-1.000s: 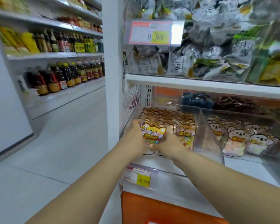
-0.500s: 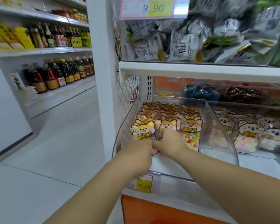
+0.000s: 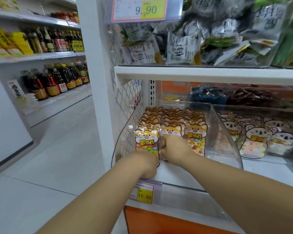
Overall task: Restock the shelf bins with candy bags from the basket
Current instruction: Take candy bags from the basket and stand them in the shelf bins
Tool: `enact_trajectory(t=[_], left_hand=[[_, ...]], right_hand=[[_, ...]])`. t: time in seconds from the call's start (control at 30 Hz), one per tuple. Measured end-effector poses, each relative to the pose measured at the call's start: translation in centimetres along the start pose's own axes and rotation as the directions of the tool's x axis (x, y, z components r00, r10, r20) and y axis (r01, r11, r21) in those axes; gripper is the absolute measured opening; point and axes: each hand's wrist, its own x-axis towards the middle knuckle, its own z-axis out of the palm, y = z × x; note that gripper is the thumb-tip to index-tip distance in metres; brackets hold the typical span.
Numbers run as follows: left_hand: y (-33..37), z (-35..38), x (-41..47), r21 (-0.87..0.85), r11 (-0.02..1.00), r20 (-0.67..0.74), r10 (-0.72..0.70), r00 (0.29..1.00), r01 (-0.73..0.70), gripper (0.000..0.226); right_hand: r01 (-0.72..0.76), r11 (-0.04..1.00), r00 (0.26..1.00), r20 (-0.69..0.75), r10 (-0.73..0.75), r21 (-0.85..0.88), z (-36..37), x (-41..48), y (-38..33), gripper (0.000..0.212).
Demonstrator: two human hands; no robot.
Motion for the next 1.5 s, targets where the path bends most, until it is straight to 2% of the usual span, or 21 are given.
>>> enact_trajectory(t=[0.17, 0.27, 0.37, 0.53, 0.73, 0.93, 1.0, 1.07, 1.17, 1.23, 1.43, 1.5], left_hand=[[-0.3, 0.9, 0.9, 0.029, 0.998, -0.002, -0.055, 0.998, 0.055, 0.059], [-0.5, 1.0, 0.8, 0.012, 0.998, 0.03, -0.068, 0.997, 0.068, 0.059], [-0.7, 0.7, 0.6, 0.009, 0.998, 0.054, -0.064, 0.996, 0.064, 0.06], [-0.7, 0.6, 0.5, 0.007, 1.0, 0.064, -0.024, 0.998, 0.024, 0.059], [-1.0, -0.3, 0.2, -0.062, 0.997, 0.01, 0.044, 0.999, -0.044, 0.051], [-1.1, -0.3, 0.2, -0.103, 0.994, -0.052, 0.029, 0.998, -0.035, 0.048], [-1.0, -0.3, -0.5, -0.173, 0.984, -0.116, 0.023, 0.993, -0.043, 0.044], [-0.7, -0.1, -1.7, -0.29, 0.954, -0.246, 0.005, 0.969, -0.078, 0.039], [0.2, 0.6, -4.5, -0.419, 0.897, -0.472, -0.083, 0.878, -0.14, 0.036], [1.2, 1.6, -6.7, -0.471, 0.858, -0.566, -0.116, 0.816, -0.204, 0.034], [5.0, 6.2, -13.4, -0.549, 0.74, -0.696, -0.148, 0.703, -0.389, 0.027], [6.7, 8.8, -14.8, -0.6, 0.702, -0.662, -0.167, 0.73, -0.383, 0.024]], right_hand=[[0.037, 0.998, 0.999, -0.002, -0.037, -0.046, 0.1, -0.1, 0.5, 0.029], [0.064, 0.998, 0.998, -0.004, -0.064, -0.011, 0.4, -0.1, 1.2, 0.024], [0.09, 0.996, 0.996, 0.006, -0.09, 0.0, 0.1, -0.2, 1.4, 0.027], [0.057, 0.998, 0.995, 0.088, -0.055, -0.028, -0.4, -1.1, 1.9, 0.021], [0.048, 0.996, 0.987, 0.16, -0.036, -0.072, -0.5, -1.7, 2.2, 0.025], [0.054, 0.991, 0.987, 0.156, -0.034, -0.124, -1.3, -2.6, 2.0, 0.027], [0.061, 0.989, 0.991, 0.127, -0.044, -0.132, -1.9, -3.4, 1.9, 0.024], [0.07, 0.992, 0.995, 0.08, -0.061, -0.109, -3.0, -4.7, 1.4, 0.024], [0.085, 0.996, 0.996, 0.006, -0.085, -0.04, -5.2, -7.7, 0.5, 0.03], [0.127, 0.992, 0.991, -0.032, -0.126, 0.008, -6.8, -10.3, 0.0, 0.029], [0.269, 0.943, 0.962, -0.108, -0.252, 0.194, -9.6, -21.5, 1.5, 0.018], [0.243, 0.927, 0.97, -0.087, -0.228, 0.285, -8.6, -25.0, 3.4, 0.017]])
